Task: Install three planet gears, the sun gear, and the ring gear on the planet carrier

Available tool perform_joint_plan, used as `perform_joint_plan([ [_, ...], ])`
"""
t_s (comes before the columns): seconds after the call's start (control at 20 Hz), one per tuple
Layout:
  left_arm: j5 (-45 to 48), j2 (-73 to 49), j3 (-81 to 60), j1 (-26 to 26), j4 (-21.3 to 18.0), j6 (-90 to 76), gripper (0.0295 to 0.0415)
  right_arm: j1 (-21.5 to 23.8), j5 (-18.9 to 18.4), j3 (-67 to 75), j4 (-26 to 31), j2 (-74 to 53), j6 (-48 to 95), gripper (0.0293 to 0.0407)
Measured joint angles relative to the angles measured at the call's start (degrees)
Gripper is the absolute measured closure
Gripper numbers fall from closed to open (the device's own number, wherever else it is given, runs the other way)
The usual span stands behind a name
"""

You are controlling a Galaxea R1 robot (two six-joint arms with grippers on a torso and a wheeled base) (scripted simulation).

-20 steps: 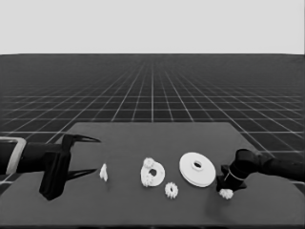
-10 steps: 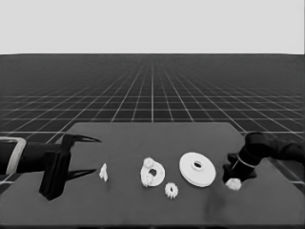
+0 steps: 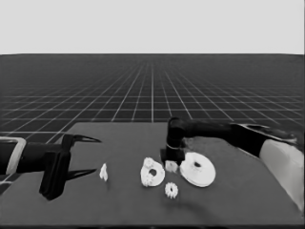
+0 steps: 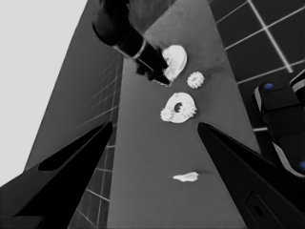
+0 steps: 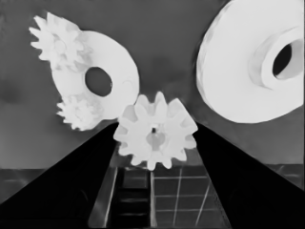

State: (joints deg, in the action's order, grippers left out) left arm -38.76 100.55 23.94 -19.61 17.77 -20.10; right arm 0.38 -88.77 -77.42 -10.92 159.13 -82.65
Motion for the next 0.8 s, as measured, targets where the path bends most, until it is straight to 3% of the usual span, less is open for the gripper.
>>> perform_joint_plan([
  [0.3,0.00,0.00,0.00,0.00,0.00,0.00,0.0326,0.00,0.82,-10.53,0.46,7.19,4.03,0.0388],
  [0.45,0.00,0.00,0.00,0.00,0.00,0.00,0.0326,-7.28,3.08,-15.11,-6.40,8.52,6.77,0.0388],
  [0.8,0.00,0.00,0.00,0.00,0.00,0.00,0.0326,-8.90,3.92,-16.81,-7.94,9.04,7.73,0.0388],
])
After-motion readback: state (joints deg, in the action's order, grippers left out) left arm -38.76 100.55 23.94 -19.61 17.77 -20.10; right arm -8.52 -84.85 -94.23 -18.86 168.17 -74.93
